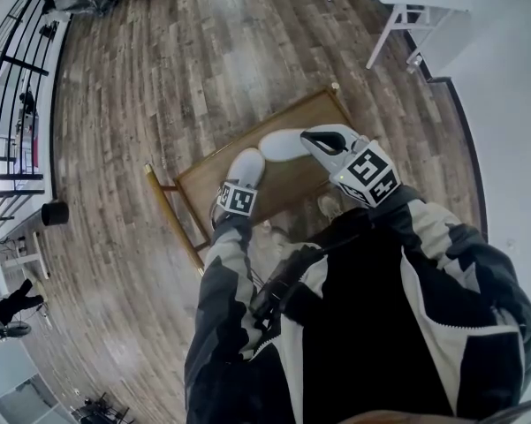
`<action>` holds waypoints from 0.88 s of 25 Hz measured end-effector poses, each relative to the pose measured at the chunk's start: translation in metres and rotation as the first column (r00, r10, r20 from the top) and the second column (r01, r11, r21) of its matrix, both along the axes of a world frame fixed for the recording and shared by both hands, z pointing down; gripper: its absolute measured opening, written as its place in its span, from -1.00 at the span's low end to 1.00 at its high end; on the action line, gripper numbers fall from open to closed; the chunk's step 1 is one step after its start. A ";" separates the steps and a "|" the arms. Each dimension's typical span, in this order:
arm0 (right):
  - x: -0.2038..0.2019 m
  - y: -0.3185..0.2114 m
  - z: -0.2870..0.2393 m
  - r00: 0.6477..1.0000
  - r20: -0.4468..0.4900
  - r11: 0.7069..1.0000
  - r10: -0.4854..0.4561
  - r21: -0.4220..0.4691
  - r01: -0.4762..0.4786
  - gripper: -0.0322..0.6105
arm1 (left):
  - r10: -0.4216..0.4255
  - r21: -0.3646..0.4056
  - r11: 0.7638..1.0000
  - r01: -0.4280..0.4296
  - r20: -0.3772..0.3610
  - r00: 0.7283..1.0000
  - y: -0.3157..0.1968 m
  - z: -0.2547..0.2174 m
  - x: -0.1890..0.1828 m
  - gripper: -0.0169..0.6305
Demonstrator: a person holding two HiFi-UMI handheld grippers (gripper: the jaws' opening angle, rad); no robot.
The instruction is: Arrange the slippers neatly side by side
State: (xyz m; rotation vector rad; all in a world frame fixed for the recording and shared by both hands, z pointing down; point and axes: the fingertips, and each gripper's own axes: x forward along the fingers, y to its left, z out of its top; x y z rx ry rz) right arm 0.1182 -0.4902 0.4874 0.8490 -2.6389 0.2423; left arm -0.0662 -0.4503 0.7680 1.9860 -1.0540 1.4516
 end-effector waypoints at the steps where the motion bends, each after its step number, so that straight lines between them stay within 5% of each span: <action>1: 0.001 -0.001 0.000 1.000 0.000 1.000 0.002 0.000 -0.002 -0.89 | -0.005 -0.001 1.000 0.005 0.005 1.000 -0.001 0.000 -0.001 -0.70; 3: 0.002 -0.002 0.000 1.000 0.000 1.000 0.002 -0.002 -0.002 -0.89 | -0.011 0.003 1.000 0.011 0.010 1.000 -0.003 -0.001 -0.001 -0.82; 15: -0.004 0.000 0.000 1.000 0.002 1.000 -0.020 -0.002 0.020 -0.89 | -0.053 0.042 0.998 0.053 0.002 0.999 -0.006 -0.013 -0.007 -0.85; 22: -0.010 0.000 -0.003 0.999 0.040 0.999 -0.034 -0.026 0.035 -0.89 | -0.183 0.085 0.978 0.189 -0.065 0.981 -0.008 -0.037 -0.019 -0.85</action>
